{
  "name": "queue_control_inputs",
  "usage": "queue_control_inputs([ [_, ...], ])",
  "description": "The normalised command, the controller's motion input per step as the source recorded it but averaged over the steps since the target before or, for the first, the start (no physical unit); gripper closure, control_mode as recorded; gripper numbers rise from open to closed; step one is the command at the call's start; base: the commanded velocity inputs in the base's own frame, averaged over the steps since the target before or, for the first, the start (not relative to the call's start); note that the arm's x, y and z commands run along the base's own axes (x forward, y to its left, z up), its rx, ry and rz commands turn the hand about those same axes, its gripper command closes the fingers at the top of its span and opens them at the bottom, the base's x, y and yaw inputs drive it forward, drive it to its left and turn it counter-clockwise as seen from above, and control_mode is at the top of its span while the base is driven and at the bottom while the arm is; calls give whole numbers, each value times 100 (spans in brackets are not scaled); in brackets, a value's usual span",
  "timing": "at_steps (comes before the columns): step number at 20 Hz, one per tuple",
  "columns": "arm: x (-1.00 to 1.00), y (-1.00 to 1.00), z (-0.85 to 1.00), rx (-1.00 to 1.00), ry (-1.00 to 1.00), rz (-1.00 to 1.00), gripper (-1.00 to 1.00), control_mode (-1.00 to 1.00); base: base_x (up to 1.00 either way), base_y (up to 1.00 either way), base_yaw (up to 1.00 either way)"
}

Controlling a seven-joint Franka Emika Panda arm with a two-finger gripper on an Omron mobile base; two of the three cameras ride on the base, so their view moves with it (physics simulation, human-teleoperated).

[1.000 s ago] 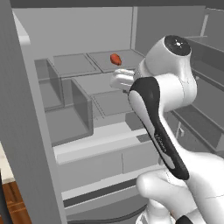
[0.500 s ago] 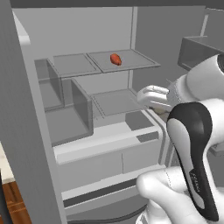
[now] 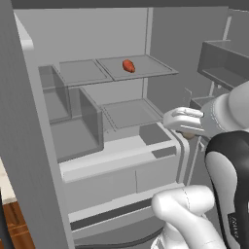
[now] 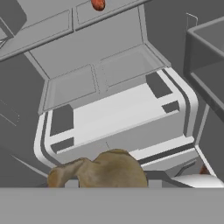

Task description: Retrieve the bottle and the shaker from the cabinet and place them next to the mixing bowl on the counter. Then add garlic from the fridge to the mixing bowl.

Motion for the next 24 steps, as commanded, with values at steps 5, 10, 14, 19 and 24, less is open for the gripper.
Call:
queue_control_inputs([
  [5,0,0,0,0,0,0,100,-100,0,0,0],
  [10,0,0,0,0,0,0,100,-100,0,0,0],
  [14,0,0,0,0,0,0,100,100,-45,0,-1],
  [19,0,0,0,0,0,0,100,100,-100,0,-4],
  [24,0,0,0,0,0,0,100,100,-100,0,-5],
])
